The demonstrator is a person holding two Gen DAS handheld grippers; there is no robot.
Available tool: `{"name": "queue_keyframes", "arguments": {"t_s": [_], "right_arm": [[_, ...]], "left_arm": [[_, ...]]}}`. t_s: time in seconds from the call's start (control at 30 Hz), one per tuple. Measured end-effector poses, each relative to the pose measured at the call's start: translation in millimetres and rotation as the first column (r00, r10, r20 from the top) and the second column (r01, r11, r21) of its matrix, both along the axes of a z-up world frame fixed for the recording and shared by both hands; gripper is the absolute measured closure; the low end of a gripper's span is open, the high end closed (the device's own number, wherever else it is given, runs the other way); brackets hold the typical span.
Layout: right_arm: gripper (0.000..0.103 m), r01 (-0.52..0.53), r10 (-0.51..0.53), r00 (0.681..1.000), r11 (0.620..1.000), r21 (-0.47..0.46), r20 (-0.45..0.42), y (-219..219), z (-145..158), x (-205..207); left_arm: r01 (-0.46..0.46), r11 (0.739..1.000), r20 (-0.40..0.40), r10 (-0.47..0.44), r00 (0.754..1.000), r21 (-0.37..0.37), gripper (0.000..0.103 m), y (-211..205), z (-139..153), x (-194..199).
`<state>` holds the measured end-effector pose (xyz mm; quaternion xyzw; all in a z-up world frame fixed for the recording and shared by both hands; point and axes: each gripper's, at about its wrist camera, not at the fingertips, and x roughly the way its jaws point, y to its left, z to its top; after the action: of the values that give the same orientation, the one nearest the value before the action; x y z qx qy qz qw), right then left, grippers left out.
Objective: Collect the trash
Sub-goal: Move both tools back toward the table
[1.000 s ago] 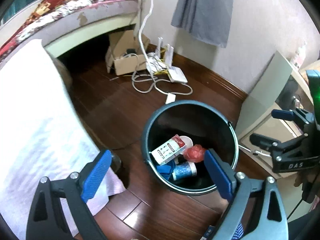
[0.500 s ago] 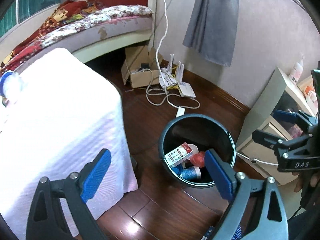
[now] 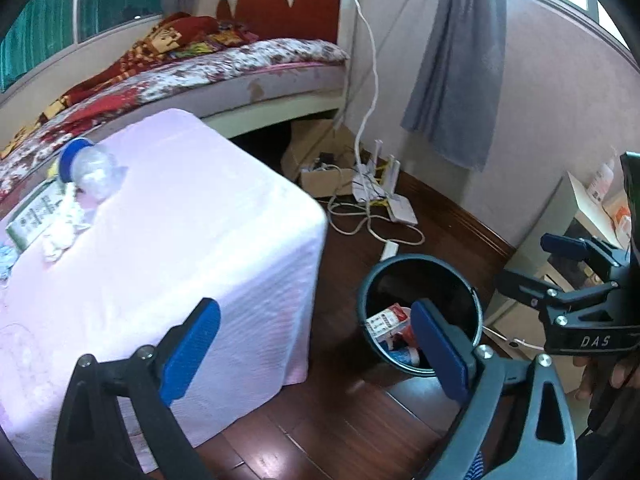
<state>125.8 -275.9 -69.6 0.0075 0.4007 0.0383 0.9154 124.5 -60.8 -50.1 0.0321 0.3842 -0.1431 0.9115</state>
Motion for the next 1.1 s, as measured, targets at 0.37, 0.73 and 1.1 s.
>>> {"name": "queue_keyframes", "arguments": {"t_s": [0.37, 0.73, 1.1], "right_arm": [[0.0, -0.098, 0.097, 0.994, 0.995, 0.017, 0.041, 58, 17, 19], [0.0, -0.219, 0.216, 0.973, 0.975, 0.031, 0.082, 132, 32, 35], [0.0, -0.322, 0.315, 0.944, 0.945, 0.056, 0.099, 214, 32, 54]], "left_arm": [[-0.104, 0.995, 0.034, 0.104, 0.994, -0.002, 0.006, 55, 15, -3], [-0.235, 0.972, 0.052, 0.235, 0.97, -0.015, 0.006, 127, 19, -13], [-0.396, 0.916, 0.043, 0.399, 0.916, -0.054, 0.006, 219, 11, -25]]}}
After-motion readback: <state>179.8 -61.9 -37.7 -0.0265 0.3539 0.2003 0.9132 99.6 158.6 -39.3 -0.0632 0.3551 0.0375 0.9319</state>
